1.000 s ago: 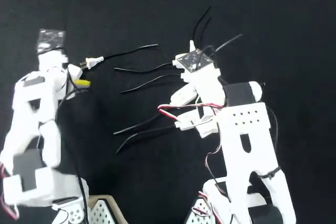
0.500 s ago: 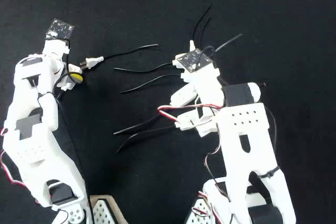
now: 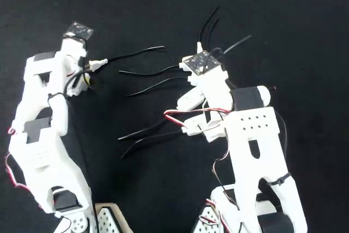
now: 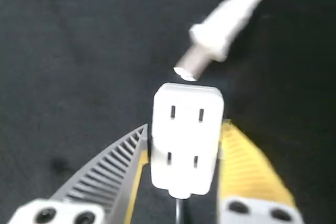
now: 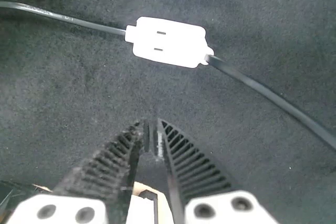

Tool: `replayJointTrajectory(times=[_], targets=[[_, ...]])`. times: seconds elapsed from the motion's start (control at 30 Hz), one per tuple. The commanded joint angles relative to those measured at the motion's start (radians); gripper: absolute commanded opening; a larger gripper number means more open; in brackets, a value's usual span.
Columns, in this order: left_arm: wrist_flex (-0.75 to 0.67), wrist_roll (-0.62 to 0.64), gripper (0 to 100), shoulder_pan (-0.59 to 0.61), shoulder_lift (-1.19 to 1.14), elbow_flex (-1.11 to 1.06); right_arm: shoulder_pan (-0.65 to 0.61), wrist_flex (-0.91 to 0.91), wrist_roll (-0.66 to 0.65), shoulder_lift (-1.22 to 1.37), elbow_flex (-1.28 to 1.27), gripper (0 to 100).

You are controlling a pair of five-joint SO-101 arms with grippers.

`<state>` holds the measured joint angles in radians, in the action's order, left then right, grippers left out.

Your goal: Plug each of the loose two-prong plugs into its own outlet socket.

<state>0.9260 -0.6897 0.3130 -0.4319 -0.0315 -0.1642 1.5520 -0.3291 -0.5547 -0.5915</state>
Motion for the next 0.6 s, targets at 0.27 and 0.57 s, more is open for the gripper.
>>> replayJointTrajectory(times=[0.27,0.57], targets=[[0.391,-0.173,3,-0.082,0.066,-0.013,0.008,-0.006,0.000,0.002,0.004,1.5],[0.463,-0.245,3,-0.143,0.428,-0.437,0.008,0.012,0.002,-0.004,0.005,1.5]])
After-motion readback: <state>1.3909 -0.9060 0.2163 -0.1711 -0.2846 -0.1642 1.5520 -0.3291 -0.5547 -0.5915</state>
